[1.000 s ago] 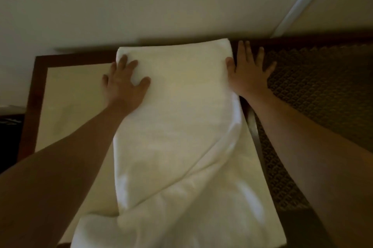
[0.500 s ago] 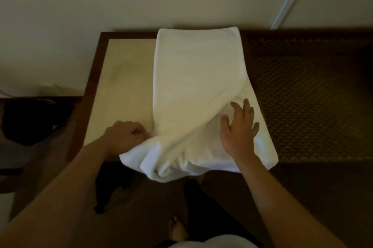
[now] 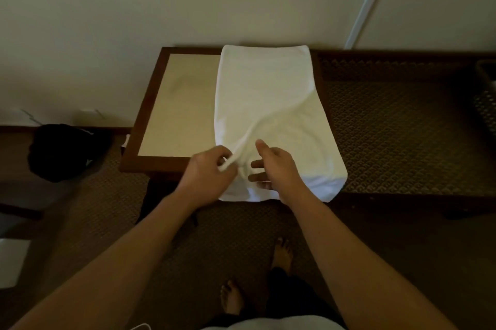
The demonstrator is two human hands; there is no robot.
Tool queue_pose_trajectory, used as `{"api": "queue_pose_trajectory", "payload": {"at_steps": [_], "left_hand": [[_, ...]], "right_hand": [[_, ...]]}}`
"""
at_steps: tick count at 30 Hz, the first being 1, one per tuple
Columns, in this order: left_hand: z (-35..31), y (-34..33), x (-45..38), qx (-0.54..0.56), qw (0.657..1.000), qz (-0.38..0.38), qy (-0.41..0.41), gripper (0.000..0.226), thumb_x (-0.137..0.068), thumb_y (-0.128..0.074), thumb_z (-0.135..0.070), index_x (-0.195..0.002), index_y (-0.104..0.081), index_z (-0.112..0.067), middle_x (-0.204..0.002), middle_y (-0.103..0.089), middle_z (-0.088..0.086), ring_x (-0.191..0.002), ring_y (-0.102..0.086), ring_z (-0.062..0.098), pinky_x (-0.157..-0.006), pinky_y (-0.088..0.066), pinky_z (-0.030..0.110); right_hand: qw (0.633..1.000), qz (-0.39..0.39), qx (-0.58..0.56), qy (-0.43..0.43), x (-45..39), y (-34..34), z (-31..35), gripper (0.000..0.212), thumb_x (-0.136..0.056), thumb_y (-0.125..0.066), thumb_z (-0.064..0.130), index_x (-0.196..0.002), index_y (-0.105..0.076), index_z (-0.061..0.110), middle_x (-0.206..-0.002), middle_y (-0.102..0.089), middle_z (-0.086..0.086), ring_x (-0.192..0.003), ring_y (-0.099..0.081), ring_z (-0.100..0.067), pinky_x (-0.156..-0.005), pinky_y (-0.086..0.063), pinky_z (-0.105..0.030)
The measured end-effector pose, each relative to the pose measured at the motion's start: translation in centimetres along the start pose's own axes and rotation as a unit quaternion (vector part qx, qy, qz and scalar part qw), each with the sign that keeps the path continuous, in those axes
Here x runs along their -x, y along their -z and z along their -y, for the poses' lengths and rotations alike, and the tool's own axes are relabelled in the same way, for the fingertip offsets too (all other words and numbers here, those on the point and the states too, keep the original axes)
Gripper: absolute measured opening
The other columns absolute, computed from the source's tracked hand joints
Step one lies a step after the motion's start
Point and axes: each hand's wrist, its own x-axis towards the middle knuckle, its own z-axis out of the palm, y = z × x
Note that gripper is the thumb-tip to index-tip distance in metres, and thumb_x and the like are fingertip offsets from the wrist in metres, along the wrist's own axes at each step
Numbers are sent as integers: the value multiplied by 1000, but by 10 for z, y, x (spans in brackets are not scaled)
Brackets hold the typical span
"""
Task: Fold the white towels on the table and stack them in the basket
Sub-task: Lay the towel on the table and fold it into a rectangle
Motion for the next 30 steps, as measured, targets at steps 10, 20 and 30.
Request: {"api": "queue_pose_trajectory", "payload": {"at_steps": [10, 20, 30], "left_hand": [[20, -72, 17, 230, 954, -104, 160, 9, -101, -60, -26, -97, -68, -24, -89, -69, -4, -87, -65, 19, -75, -51, 35], [95, -100, -35, 400, 844, -45, 355, 51, -91, -58, -56, -132, -64, -27, -131, -68, -1, -119, -62, 24, -106, -48, 48], [76, -78, -27, 463, 819, 70, 330, 36, -101, -58, -43, -129, -66, -23, -124, -73, 1, -118, -66, 26, -101, -51, 51]], "right_hand": [[996, 12, -60, -59, 14, 91, -50, 22, -100, -58, 6, -107, -74, 19, -112, -75, -4, -109, -68, -27, -99, -54, -47], [979, -192, -70, 23, 3, 139, -93, 16, -88, -52, 0, -74, -58, -4, -72, -49, -6, -68, -47, -17, -60, -38, -28], [996, -70, -14, 57, -15, 142, -99, 13, -100, -64, 21, -109, -74, 23, -104, -76, 11, -100, -69, -2, -85, -53, -19]]}}
